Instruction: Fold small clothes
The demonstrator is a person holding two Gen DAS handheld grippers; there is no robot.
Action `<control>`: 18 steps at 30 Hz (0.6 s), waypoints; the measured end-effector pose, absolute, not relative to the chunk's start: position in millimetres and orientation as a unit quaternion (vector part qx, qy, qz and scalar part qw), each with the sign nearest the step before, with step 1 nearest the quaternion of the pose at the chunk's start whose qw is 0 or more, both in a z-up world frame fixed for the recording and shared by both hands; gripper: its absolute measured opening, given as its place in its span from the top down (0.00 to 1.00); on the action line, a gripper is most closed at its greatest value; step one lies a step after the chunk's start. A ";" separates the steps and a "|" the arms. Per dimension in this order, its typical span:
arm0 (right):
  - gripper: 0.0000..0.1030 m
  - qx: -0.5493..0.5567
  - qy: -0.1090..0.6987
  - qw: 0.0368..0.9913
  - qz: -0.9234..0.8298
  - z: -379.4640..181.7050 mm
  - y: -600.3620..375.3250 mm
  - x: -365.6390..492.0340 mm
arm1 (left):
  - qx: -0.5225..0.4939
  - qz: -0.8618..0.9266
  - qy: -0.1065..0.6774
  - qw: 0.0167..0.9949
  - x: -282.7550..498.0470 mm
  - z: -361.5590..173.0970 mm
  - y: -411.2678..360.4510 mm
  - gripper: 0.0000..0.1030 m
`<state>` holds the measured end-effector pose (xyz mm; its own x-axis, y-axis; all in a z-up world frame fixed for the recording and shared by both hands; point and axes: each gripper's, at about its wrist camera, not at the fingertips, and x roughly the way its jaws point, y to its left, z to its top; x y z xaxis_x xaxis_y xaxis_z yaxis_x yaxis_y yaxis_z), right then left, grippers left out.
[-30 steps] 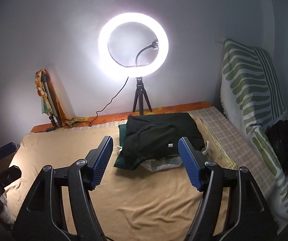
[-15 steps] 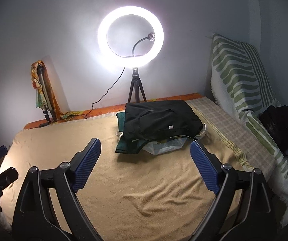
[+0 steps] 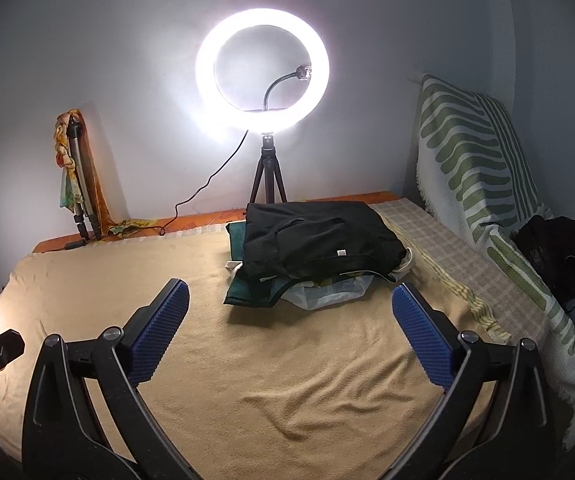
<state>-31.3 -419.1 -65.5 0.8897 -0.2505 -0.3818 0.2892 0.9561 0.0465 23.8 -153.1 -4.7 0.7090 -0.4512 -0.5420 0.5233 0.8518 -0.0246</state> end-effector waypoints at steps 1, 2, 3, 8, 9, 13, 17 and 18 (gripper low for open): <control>0.00 0.050 0.189 0.971 -0.140 -66.0 -418.6 -30.8 | 0.066 -0.262 0.276 0.922 23.7 -4.8 -153.4 0.14; 0.00 0.048 0.188 0.971 -0.140 -66.5 -418.3 -30.2 | 0.066 -0.262 0.277 0.922 24.1 -4.7 -153.5 0.14; 0.00 0.047 0.188 0.971 -0.141 -66.9 -418.5 -29.7 | 0.064 -0.263 0.277 0.922 23.7 -4.5 -153.2 0.14; 0.00 0.055 0.188 0.971 -0.140 -67.8 -419.7 -29.0 | 0.060 -0.262 0.278 0.922 25.1 -2.9 -151.1 0.14; 0.00 0.056 0.187 0.971 -0.141 -67.7 -420.3 -29.2 | 0.059 -0.261 0.278 0.923 25.3 -2.9 -150.4 0.14; 0.00 0.056 0.187 0.971 -0.140 -67.9 -419.7 -29.2 | 0.056 -0.262 0.282 0.921 27.8 -3.1 -149.1 0.14; 0.00 0.056 0.188 0.971 -0.137 -68.1 -419.8 -28.2 | 0.057 -0.262 0.282 0.921 28.2 -3.2 -149.1 0.14; 0.00 0.054 0.189 0.971 -0.137 -68.2 -419.6 -27.9 | 0.056 -0.262 0.282 0.921 28.2 -3.1 -149.0 0.14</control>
